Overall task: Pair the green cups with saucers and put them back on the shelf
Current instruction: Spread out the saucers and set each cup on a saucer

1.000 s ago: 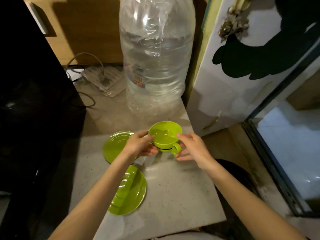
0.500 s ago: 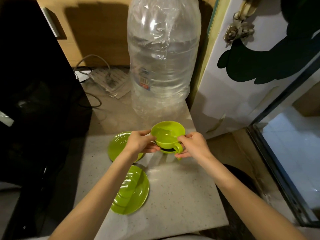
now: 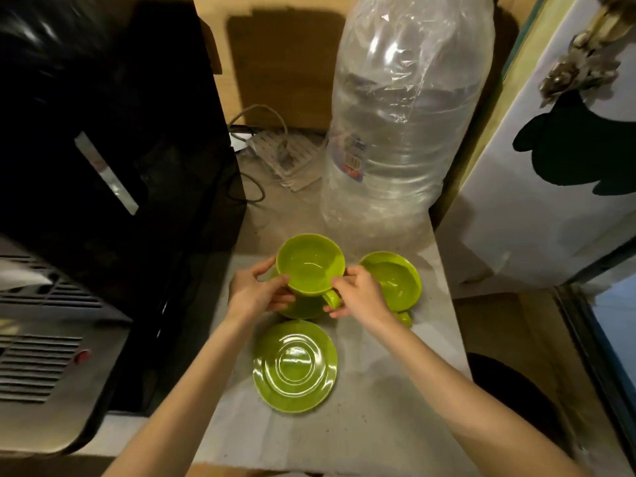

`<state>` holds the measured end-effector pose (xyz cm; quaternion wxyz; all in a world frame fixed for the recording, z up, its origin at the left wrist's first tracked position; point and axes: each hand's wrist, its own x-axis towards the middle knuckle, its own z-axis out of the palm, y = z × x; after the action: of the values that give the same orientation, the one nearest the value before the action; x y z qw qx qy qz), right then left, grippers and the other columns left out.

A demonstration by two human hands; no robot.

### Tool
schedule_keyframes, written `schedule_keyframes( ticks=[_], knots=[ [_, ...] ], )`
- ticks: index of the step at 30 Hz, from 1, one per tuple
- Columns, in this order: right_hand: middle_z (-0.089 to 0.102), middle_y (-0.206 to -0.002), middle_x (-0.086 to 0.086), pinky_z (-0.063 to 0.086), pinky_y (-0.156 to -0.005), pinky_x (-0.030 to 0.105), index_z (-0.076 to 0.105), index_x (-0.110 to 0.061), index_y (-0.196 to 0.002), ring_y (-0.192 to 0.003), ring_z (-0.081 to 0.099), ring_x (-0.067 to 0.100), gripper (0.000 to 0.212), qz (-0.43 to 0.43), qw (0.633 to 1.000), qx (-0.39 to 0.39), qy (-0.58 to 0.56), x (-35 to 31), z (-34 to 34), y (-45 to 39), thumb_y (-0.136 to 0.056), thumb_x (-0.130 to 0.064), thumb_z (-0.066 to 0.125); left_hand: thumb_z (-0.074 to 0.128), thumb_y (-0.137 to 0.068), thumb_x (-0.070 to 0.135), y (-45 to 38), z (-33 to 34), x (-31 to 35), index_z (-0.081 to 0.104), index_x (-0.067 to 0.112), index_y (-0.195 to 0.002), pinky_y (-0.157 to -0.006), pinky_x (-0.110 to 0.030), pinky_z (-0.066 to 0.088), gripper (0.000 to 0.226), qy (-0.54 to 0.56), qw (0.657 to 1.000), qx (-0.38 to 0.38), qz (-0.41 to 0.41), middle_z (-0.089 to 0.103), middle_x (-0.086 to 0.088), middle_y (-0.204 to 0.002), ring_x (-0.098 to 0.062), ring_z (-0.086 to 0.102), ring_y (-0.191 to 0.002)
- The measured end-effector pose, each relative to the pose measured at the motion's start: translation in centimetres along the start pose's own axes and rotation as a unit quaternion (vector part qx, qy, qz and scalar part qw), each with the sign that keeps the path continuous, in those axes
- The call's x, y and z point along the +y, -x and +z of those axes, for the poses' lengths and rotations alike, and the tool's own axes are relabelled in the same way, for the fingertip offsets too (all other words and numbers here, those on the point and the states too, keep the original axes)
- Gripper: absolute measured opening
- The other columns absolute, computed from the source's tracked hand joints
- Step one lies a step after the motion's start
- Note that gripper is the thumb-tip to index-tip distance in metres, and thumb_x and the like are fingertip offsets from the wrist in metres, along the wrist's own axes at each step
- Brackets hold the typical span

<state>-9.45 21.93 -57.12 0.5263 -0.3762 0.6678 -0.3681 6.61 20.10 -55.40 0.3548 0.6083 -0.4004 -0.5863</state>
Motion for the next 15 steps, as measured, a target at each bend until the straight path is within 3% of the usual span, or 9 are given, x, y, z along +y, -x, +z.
schedule_keyframes(
  ticks=[5,9,12,15],
  knots=[
    [0.060,-0.097,0.017,0.056,-0.051,0.034,0.042,-0.009,-0.099,-0.054,0.063,0.021,0.011,0.005,0.999,-0.018,0.042,0.8,1.4,-0.2,-0.093,-0.014,0.048,0.063,-0.081,0.005,-0.6,-1.0,-1.7,0.044,0.015,-0.134,-0.040,-0.019,0.052,0.058,-0.003,0.999,0.035,-0.029,0.065,0.001,-0.040,-0.008,0.063,-0.038],
    [0.062,-0.094,0.015,0.057,-0.061,0.042,0.041,-0.011,-0.097,-0.056,0.063,0.023,0.008,-0.003,0.998,-0.022,0.062,0.9,1.3,-0.1,-0.094,-0.015,0.047,0.064,-0.081,0.008,-1.1,-0.9,-2.7,0.044,0.016,-0.134,-0.043,-0.019,0.053,0.057,-0.011,0.999,0.046,-0.026,0.069,-0.010,-0.064,-0.010,0.066,-0.044],
    [0.064,-0.095,0.017,0.058,-0.067,0.052,0.041,-0.012,-0.096,-0.067,0.067,0.035,0.010,-0.005,0.997,-0.017,0.073,0.8,1.3,0.0,-0.093,-0.016,0.049,0.064,-0.081,0.009,-1.4,-0.9,-3.2,0.044,0.018,-0.134,-0.046,-0.020,0.054,0.057,-0.016,0.998,0.051,-0.028,0.069,-0.013,-0.071,-0.011,0.068,-0.047],
    [0.066,-0.095,0.019,0.058,-0.064,0.050,0.041,-0.013,-0.098,-0.074,0.069,0.036,0.011,-0.005,0.996,-0.017,0.082,0.7,1.2,0.1,-0.093,-0.018,0.050,0.064,-0.081,0.010,-1.4,-1.1,-3.4,0.045,0.020,-0.133,-0.048,-0.020,0.055,0.057,-0.020,0.998,0.055,-0.024,0.070,-0.012,-0.072,-0.011,0.068,-0.049]
  ],
)
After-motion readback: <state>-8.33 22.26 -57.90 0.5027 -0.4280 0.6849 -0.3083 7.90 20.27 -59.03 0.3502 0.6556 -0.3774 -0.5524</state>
